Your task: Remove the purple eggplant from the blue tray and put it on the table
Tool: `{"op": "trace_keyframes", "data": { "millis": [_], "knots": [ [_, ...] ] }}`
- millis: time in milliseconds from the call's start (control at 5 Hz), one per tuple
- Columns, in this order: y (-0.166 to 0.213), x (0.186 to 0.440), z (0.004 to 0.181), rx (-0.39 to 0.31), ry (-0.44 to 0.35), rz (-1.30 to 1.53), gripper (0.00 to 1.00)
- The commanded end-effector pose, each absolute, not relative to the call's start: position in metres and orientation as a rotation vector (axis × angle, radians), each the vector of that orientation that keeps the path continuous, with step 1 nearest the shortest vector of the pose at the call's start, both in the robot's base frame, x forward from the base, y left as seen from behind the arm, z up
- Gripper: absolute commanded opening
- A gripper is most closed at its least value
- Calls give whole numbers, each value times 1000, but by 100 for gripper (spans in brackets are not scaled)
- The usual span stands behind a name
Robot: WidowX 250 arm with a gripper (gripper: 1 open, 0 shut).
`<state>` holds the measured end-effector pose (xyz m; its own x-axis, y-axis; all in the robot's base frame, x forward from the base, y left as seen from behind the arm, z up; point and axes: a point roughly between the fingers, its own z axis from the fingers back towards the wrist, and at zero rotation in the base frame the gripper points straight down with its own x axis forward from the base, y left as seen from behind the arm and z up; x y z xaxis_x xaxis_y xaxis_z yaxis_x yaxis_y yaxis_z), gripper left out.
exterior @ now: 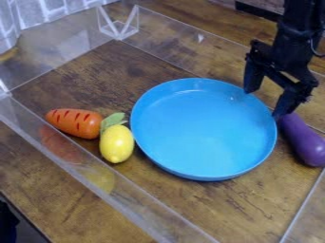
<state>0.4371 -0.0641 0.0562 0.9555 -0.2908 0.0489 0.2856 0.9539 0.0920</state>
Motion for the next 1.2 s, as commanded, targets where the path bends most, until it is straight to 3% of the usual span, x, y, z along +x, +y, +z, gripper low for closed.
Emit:
{"op": "trace_keyframes", "data": {
  "millis": [0,400,1000],
  "knots": [
    [-63,433,70,78,-111,-270,100],
    [-50,418,58,77,-103,-211,100],
    [-69,423,65,66,-135,-244,100]
  ]
}}
